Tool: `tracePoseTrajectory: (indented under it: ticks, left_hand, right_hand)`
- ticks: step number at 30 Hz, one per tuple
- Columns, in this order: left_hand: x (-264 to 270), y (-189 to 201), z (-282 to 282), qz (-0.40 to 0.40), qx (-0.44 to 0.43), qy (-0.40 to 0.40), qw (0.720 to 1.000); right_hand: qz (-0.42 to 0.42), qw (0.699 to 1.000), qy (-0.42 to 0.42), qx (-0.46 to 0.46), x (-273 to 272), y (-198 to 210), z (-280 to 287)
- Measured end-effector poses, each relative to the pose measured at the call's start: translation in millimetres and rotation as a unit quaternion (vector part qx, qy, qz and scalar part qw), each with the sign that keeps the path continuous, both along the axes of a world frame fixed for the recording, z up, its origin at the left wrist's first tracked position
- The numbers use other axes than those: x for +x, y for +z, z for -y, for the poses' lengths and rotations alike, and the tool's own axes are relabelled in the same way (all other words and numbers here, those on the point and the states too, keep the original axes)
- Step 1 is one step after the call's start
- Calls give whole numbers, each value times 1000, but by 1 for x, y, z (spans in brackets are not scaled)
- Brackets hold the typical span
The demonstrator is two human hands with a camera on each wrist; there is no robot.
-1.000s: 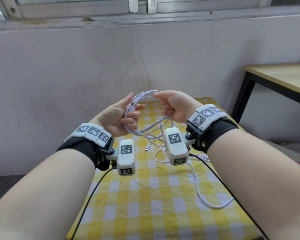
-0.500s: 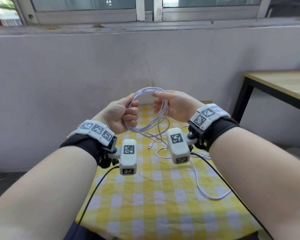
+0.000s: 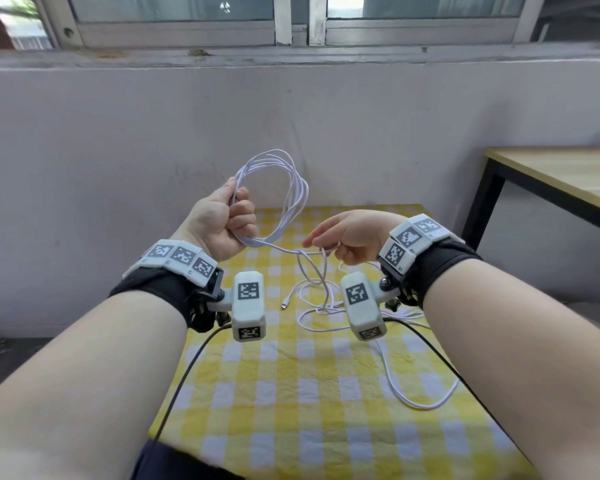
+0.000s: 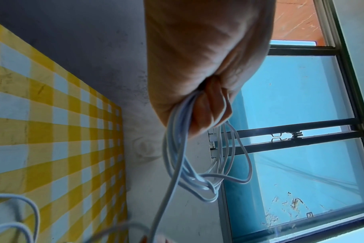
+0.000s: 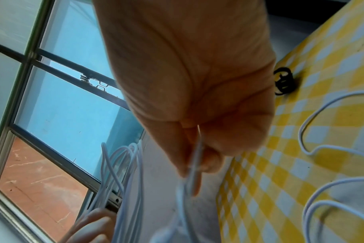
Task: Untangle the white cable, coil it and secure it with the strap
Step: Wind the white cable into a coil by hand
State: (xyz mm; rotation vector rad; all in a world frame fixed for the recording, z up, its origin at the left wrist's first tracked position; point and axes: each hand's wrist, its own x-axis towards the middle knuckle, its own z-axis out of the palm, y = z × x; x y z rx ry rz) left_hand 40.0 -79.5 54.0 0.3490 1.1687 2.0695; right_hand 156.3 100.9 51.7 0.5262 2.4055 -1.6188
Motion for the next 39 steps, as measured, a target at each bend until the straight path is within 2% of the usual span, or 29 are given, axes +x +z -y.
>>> tracePoseTrajectory:
  ticks: [3, 6, 8, 11, 15, 20, 23, 30, 32, 35, 39]
  left_hand:
    - [2, 0, -1, 0, 1, 18, 1000]
    - [6, 1, -4, 5, 8, 30, 999]
    - [7, 2, -7, 11, 12, 41, 999]
    - [9, 3, -10, 21, 18, 53, 998]
    - [9, 7, -11, 26, 13, 70, 997]
    - [6, 11, -4, 28, 9, 87, 996]
    - [1, 10, 4, 35, 4, 105, 994]
    - [-9, 2, 26, 52, -11, 156, 986]
    - [-13, -2, 32, 49, -19, 178, 983]
    - [-21, -7, 45, 42, -41, 223, 973]
    - [-28, -12, 61, 41, -57, 263, 962]
  right_hand:
    - [-9, 1000, -17, -8, 5, -3, -7]
    - [-39, 996, -27, -73, 8, -4, -5]
    - [-43, 996, -10, -83, 7, -3, -2]
    - [-35, 999, 7, -8, 7, 1, 3]
    - [-68, 983, -24, 169, 2, 2, 14]
    - [-115, 959, -103, 239, -4, 5, 20]
    - [-124, 957, -156, 210, -4, 7, 16]
    - [-143, 959, -239, 51, -4, 0, -5]
    - [-139, 948, -272, 90, -6, -2, -13]
    - [-116, 923, -305, 206, 0, -3, -31]
    - [-36, 885, -340, 317, 16, 4, -41]
